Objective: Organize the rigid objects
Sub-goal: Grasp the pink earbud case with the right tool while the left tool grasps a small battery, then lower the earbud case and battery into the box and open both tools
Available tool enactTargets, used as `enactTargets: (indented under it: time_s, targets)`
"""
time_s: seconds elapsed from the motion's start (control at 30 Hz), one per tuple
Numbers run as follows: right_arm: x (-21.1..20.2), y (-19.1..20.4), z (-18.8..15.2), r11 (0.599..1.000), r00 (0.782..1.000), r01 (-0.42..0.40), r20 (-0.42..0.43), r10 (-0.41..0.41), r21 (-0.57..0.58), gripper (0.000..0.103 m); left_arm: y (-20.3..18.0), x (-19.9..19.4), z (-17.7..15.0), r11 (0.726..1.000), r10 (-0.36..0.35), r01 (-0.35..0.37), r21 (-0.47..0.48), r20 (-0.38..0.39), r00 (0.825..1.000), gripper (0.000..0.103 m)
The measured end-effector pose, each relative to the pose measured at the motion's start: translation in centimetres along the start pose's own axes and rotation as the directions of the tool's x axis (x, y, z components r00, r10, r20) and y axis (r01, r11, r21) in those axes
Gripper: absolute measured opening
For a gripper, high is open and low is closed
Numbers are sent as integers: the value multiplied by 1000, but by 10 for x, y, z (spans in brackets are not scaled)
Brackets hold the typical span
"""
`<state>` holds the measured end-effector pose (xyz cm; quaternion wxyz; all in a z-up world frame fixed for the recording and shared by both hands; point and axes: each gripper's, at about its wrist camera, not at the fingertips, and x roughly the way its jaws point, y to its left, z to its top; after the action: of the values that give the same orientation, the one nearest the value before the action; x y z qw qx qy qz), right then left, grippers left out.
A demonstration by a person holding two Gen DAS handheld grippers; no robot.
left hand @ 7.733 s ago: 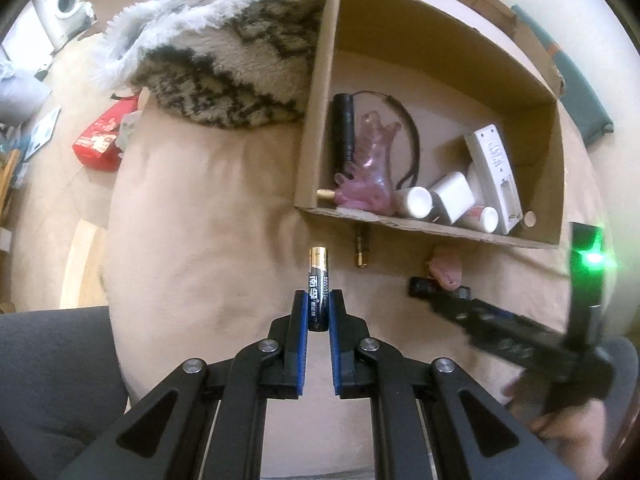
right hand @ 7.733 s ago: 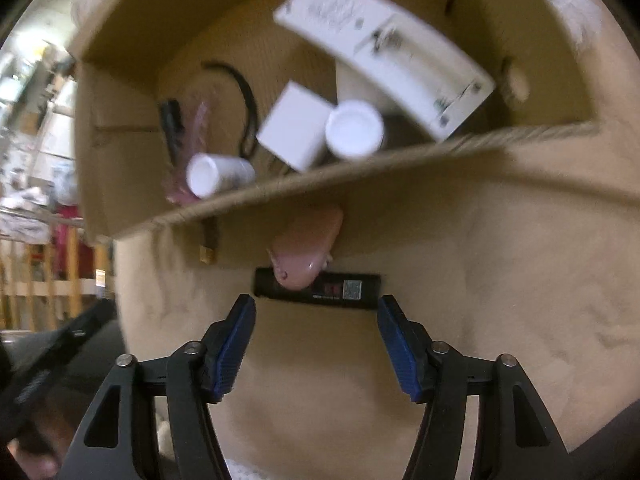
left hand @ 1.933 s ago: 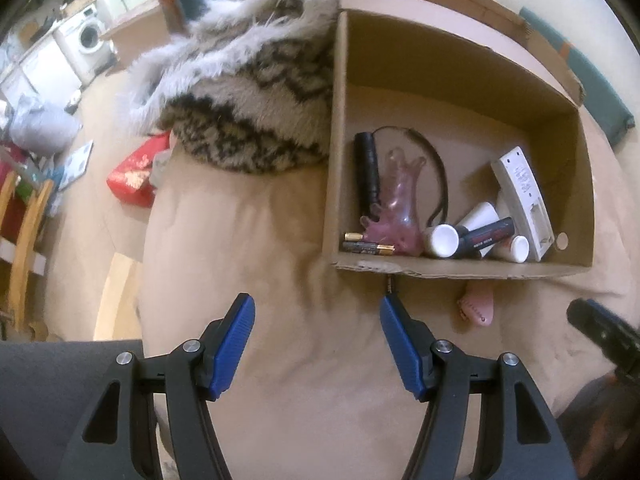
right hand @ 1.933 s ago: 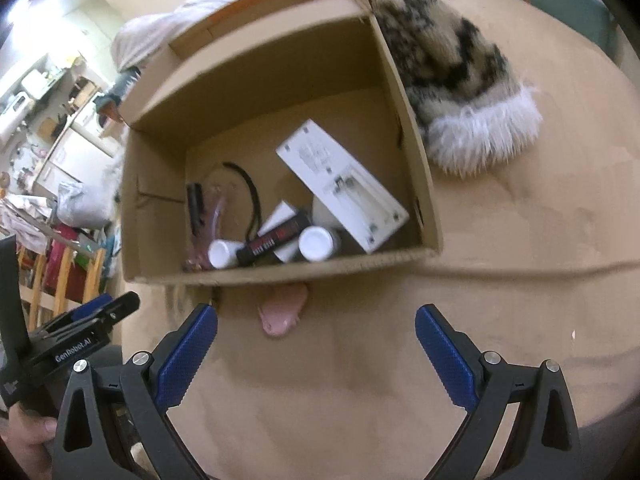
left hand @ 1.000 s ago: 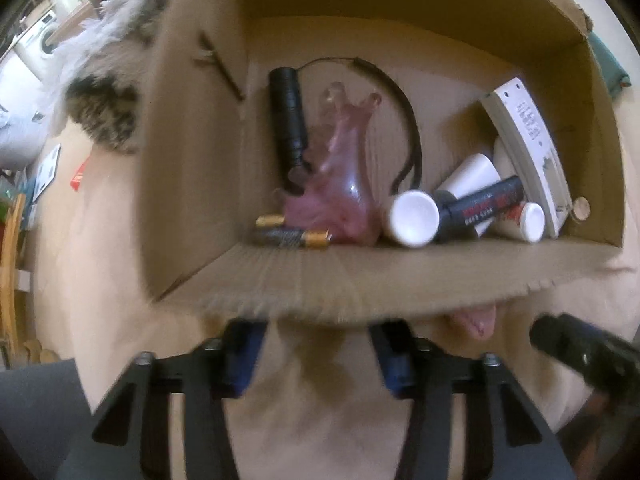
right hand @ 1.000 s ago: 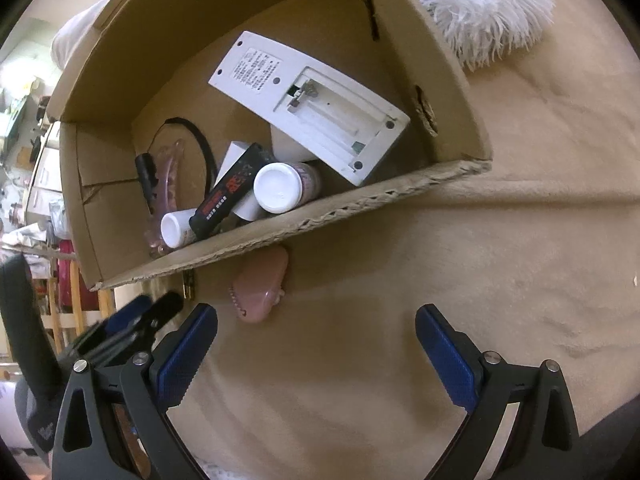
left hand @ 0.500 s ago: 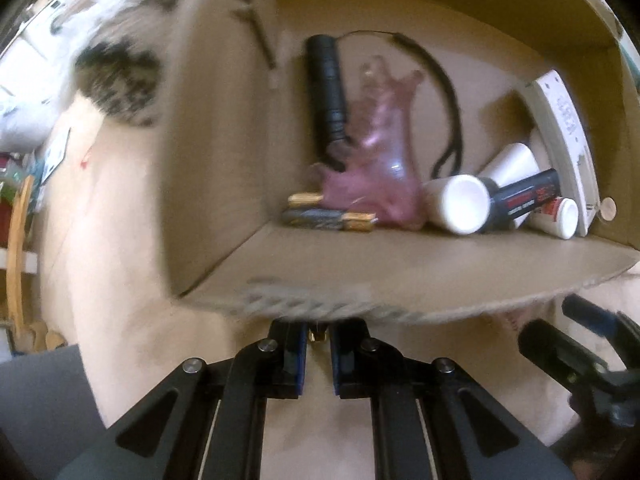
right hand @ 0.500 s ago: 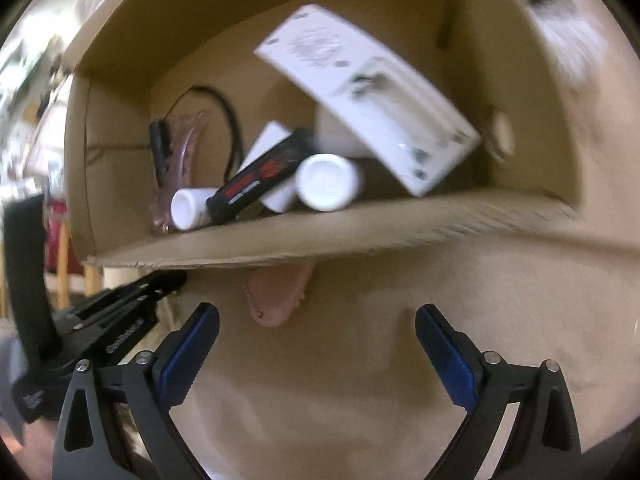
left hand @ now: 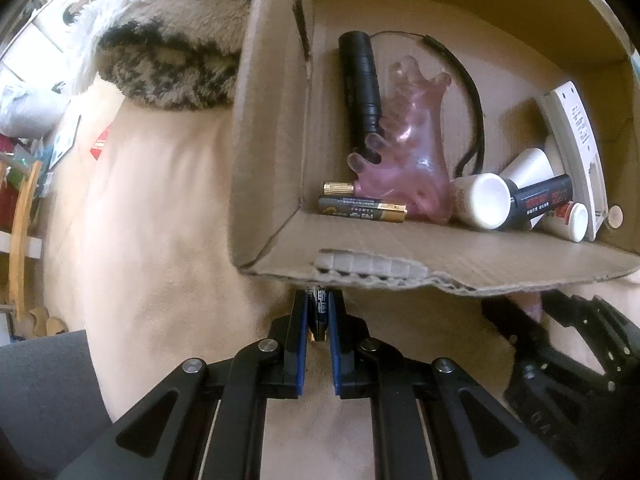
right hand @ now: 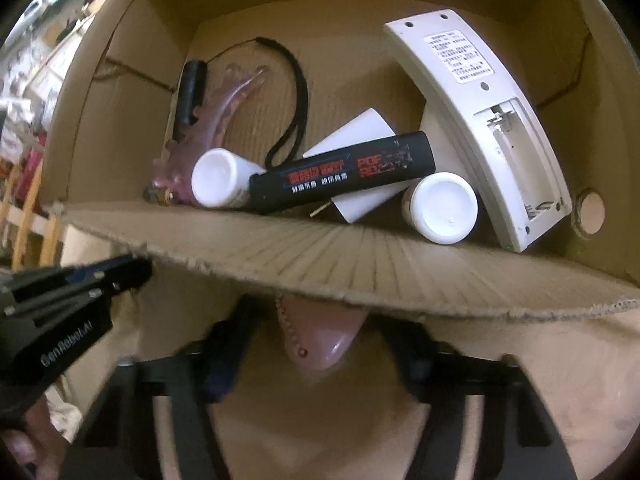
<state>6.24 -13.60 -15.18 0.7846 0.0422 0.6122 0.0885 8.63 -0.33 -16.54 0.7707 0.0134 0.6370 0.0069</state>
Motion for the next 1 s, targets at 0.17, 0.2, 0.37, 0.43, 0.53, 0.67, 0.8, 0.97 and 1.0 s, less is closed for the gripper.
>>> enactTargets:
  time_s: [0.17,0.2,0.37,0.43,0.53,0.67,0.8,0.97,1.0]
  targets:
    - [-10,-17,-4,997,999,-52,13,51,57,38,-9,-7,1,1000,-15,15,-10,4,1000,9]
    - [-13,-20,-5,996,998,-57,16,56,62,38,-9,-10,-2,1000,-22,22,-11,5,1000,9]
    - [-32,-24,-13,993,995,-93,32,91,75,38,-6,-30,-11,1000,-23,23,-10,34,999,9]
    - [-43,-23,-13,992,994,-100,46,97,81,38,-3,-41,-15,1000,-21,22,-17,50,999,9]
    - [-62,-26,-18,990,991,-114,76,108,88,38,6,-54,-16,994,-58,61,-89,34,998,9]
    - [-84,-32,-30,982,984,-157,102,147,102,38,6,-79,-24,997,-48,53,-61,92,995,9]
    - [-108,-35,-40,982,977,-171,147,157,83,38,6,-105,-29,996,-65,73,-52,145,987,9]
    - [-135,-46,-28,975,956,-203,233,176,93,38,7,-139,-17,995,-76,88,-43,229,970,9]
    - [-139,-47,-25,974,951,-207,251,179,91,38,4,-147,-10,996,-74,85,-34,257,964,9]
